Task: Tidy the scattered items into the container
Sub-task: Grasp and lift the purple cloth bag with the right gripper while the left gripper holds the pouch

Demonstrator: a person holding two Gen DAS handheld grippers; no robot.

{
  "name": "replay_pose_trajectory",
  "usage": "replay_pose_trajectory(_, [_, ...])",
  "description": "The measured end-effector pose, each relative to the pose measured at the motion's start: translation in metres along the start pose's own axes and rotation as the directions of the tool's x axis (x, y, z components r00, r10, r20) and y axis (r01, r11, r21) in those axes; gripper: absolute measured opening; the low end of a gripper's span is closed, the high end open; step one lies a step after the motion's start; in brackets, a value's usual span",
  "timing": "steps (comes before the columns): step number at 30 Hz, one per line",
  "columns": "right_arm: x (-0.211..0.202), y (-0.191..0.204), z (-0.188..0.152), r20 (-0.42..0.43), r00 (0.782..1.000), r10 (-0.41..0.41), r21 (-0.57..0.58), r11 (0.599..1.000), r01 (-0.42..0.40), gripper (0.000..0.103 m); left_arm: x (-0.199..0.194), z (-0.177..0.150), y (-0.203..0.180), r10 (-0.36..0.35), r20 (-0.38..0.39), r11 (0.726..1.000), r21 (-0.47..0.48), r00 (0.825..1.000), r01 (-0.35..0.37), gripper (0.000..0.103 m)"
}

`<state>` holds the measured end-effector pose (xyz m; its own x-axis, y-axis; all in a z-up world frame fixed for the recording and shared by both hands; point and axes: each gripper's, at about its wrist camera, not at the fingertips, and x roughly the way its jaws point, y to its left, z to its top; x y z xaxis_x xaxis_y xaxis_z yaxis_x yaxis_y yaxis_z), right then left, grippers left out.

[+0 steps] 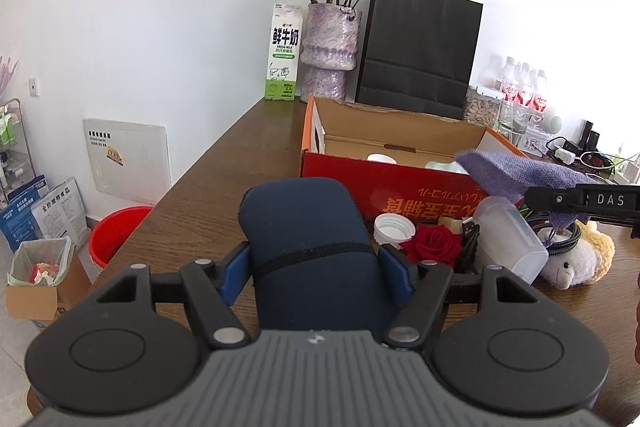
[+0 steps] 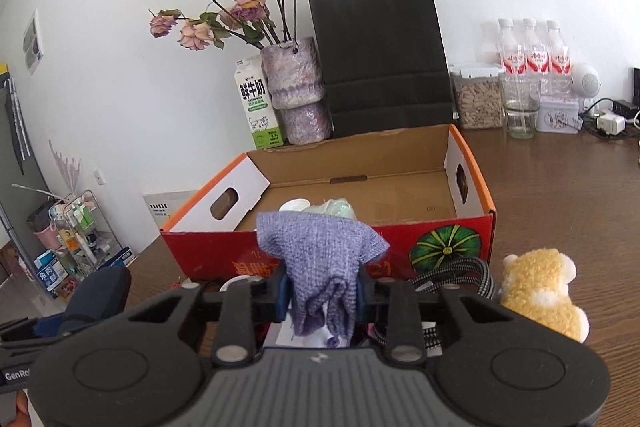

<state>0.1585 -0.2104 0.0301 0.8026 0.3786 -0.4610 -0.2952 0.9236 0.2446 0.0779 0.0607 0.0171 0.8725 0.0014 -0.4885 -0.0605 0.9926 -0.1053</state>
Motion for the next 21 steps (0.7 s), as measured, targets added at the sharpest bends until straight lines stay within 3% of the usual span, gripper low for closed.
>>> replay_pose_trajectory(2, [-0.001, 0.001, 0.000, 0.013, 1.000, -0.001, -0.010, 1.000, 0.001, 0.019, -0.001, 0.002, -0.002, -0.005, 0.008, 1.000, 0.005, 1.000, 0.005, 0.069])
replay_pose_trajectory(11, [-0.006, 0.002, 0.015, 0.104, 0.995, -0.012, -0.050, 0.999, 0.018, 0.018, 0.009, 0.031, -0.023, -0.043, 0.082, 0.999, 0.033, 0.996, 0.040, 0.069])
replay_pose_trajectory(21, [0.034, -0.004, 0.056, 0.202, 0.978, -0.051, -0.053, 0.997, 0.063, 0.018, 0.070, 0.087, -0.060, -0.078, 0.147, 0.997, 0.016, 0.986, 0.076, 0.069])
